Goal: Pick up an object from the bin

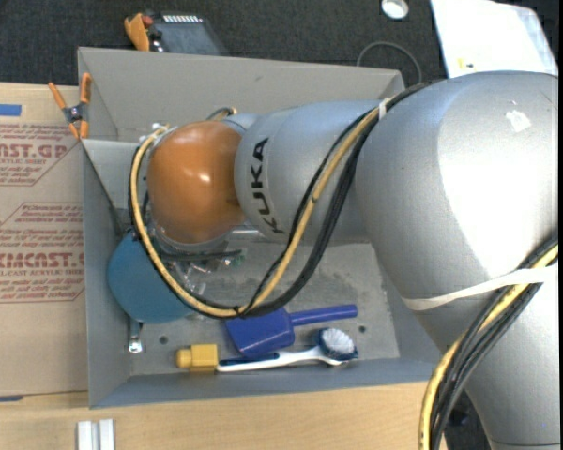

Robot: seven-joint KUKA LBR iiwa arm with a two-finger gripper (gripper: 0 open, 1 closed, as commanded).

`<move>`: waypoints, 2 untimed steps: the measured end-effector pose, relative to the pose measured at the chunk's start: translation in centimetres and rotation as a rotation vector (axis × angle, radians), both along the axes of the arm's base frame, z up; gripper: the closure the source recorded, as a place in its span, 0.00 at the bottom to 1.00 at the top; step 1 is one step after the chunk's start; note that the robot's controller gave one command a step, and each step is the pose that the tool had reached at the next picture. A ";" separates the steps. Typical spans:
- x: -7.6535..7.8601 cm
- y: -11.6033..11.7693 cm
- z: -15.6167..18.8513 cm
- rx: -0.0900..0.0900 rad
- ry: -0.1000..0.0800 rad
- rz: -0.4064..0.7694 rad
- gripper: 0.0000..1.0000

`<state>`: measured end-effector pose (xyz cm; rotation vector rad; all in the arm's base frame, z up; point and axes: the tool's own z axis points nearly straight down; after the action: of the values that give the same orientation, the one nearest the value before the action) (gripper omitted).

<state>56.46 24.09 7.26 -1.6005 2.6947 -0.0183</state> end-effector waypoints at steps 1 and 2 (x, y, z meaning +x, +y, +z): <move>-2.6 -1.7 4.8 0.001 0.007 0.203 0.00; -7.6 0.2 0.5 0.001 0.003 0.081 1.00</move>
Offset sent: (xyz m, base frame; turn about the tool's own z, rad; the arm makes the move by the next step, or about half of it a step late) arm -0.0790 0.0021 0.0016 -0.0860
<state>48.81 24.30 7.76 -1.7095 2.6293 -0.0147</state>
